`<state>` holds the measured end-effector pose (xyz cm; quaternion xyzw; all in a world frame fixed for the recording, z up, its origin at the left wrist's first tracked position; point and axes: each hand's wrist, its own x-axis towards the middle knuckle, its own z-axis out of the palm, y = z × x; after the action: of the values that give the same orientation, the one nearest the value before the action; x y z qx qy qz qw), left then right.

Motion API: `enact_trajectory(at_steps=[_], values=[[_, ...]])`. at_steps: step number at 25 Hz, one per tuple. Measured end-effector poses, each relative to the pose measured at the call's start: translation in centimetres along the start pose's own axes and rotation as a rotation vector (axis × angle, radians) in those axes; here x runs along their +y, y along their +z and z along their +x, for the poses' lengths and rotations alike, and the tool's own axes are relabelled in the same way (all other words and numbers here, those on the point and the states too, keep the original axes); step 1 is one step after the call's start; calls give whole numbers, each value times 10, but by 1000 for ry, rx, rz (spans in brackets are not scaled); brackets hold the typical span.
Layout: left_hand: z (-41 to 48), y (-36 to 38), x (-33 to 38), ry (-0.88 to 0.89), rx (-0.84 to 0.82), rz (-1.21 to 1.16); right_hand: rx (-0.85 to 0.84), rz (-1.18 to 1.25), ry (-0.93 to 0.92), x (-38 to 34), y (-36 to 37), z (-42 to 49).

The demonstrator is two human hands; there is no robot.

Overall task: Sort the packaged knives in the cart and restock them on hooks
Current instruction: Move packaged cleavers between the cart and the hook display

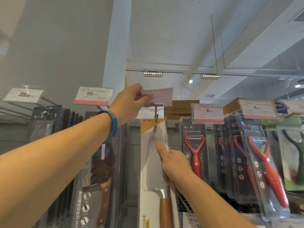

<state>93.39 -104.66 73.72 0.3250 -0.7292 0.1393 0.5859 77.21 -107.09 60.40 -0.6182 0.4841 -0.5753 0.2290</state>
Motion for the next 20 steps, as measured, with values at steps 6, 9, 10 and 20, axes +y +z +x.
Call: enact_trajectory(at_steps=[6, 9, 10, 20], values=[[-20, -4, -8, 131, -56, 43, -104, -454, 23, 14, 11, 36], [-34, -5, -10, 354, -54, 309, -91, -463, 56, 22, 12, 39], [-38, -4, -10, 433, -64, 387, -101, -508, 49, 23, 13, 36], [-241, -16, -20, -252, -68, -82, -100, 125, -409, 48, 4, -107]])
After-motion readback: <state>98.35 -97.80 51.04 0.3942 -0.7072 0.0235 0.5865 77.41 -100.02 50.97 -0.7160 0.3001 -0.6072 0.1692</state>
